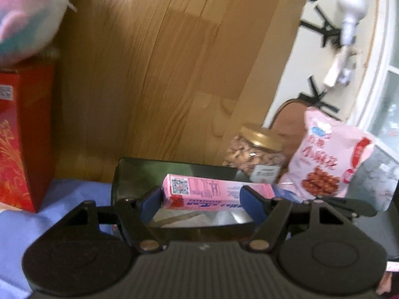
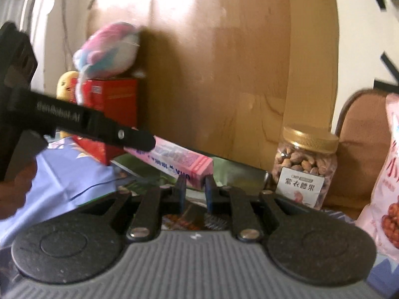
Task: Organize snacks
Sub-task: 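Carry the pink stick box into the black tin with the left gripper, then grasp the clear peanut bag with yellow label using the left gripper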
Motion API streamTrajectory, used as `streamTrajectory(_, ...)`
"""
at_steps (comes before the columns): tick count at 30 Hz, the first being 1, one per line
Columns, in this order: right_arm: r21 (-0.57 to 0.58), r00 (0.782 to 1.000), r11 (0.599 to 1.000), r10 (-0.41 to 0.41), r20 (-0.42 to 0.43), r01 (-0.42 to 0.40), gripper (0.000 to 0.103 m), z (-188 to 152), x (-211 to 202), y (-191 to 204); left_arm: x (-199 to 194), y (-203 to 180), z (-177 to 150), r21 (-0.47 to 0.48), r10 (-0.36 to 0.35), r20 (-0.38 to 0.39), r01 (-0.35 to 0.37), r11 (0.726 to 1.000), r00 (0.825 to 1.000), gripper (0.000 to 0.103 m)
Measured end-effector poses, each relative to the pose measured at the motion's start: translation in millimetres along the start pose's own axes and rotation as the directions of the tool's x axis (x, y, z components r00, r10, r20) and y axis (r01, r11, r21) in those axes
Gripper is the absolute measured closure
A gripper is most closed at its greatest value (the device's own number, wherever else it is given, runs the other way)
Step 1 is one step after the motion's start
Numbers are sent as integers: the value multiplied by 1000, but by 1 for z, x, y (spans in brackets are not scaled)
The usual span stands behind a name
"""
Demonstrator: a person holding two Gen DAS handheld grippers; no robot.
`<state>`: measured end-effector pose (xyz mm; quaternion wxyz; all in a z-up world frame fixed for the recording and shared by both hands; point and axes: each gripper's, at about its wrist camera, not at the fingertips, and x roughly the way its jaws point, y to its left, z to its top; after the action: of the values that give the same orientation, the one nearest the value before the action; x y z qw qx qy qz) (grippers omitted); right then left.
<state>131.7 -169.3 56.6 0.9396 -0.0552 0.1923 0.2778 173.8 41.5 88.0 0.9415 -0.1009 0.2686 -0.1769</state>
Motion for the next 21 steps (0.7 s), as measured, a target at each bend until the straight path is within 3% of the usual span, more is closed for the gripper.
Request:
streamTrajectory(5, 52, 1000, 998, -16, -3, 17, 79, -7, 10, -6, 18, 13, 1, -57, 26, -12, -27, 998, 1000, 31)
streamTrajectory(9, 134, 998, 990, -45, 32, 41, 78, -15, -9, -18, -2, 17, -3, -90, 24, 32, -21, 996, 999, 30)
streamTrajectory(12, 252, 998, 967, -43, 47, 29, 77, -26, -32, -34, -25, 18, -13, -129, -25, 60, 33, 991, 998, 30)
streamTrajectory(16, 501, 998, 864, 68, -2, -58, 72, -57, -52, -58, -34, 14, -39, -166, -113, 17, 114, 979, 993, 30)
streamTrajectory(19, 634, 989, 769, 139, -41, -82, 72, -76, -54, -67, -15, 10, -55, -219, -167, -81, 146, 965, 983, 30)
streamTrajectory(21, 683, 984, 726, 163, -66, -75, 71, -82, -52, -69, 0, 9, -62, -250, -183, -145, 143, 958, 972, 30)
